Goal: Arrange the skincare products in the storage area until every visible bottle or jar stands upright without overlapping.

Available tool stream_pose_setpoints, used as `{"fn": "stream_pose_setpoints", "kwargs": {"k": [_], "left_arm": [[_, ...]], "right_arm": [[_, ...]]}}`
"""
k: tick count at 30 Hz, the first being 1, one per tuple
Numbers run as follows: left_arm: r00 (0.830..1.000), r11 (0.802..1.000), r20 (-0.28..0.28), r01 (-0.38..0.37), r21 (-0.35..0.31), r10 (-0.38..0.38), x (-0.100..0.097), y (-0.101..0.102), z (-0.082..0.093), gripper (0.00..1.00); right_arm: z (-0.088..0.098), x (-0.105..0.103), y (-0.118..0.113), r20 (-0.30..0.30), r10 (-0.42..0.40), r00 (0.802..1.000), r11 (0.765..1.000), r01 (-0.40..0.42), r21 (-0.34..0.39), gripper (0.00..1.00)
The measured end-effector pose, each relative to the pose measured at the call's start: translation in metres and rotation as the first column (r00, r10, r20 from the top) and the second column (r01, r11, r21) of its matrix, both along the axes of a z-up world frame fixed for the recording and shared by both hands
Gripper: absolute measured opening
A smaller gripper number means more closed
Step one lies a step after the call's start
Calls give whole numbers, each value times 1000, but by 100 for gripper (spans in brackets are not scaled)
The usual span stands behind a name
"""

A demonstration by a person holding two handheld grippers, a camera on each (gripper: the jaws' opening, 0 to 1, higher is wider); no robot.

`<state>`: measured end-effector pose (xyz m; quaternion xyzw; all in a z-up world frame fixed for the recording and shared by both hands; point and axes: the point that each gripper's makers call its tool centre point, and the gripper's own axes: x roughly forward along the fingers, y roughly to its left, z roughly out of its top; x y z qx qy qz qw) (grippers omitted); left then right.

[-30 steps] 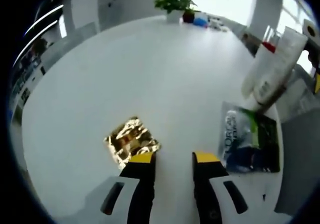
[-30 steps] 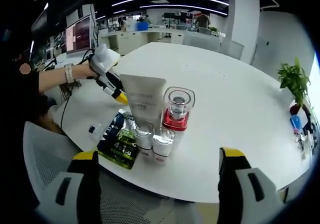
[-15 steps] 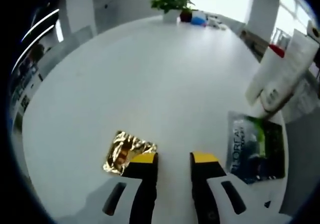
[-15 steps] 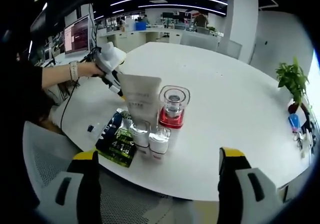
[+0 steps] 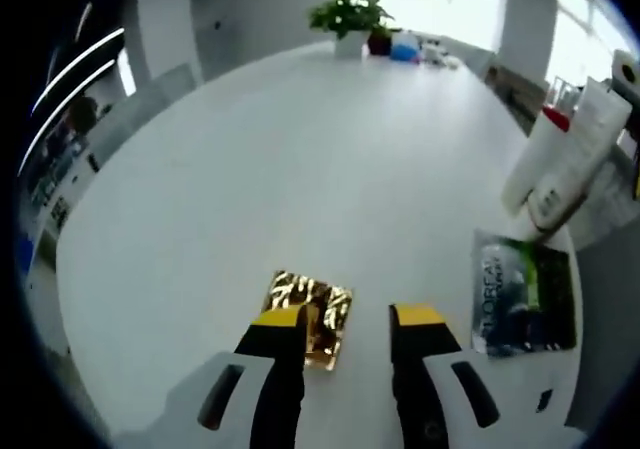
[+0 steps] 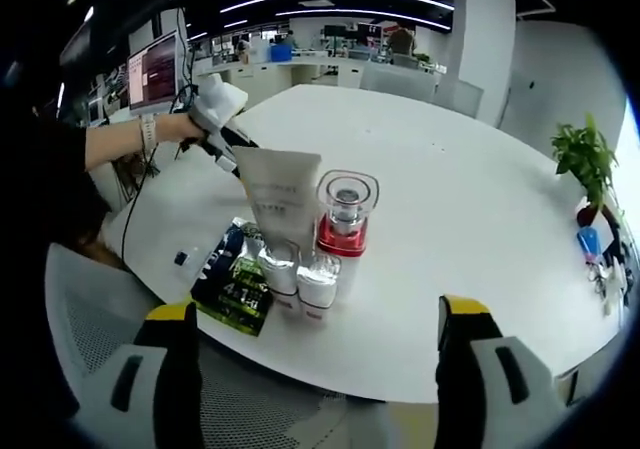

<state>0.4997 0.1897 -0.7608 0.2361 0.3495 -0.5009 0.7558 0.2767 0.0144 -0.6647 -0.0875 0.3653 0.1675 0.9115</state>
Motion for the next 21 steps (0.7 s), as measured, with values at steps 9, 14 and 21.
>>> {"fn": "stream_pose_setpoints", "kwargs": {"k": [9, 14, 21], "left_arm": [[1000, 1000, 15, 5, 21, -6, 9, 7, -1, 34], [999, 999, 26, 19, 37, -20, 19, 7, -3, 39], [999, 998, 20, 35, 52, -36, 24, 2, -7, 40]], "right_arm": [[-2, 0, -5, 0, -17, 1000, 1000, 17, -10, 100], [-2, 1, -9, -1, -27, 1000, 1000, 27, -5, 100], [-3, 2, -8, -8, -26, 1000, 1000, 26, 2, 100]]}}
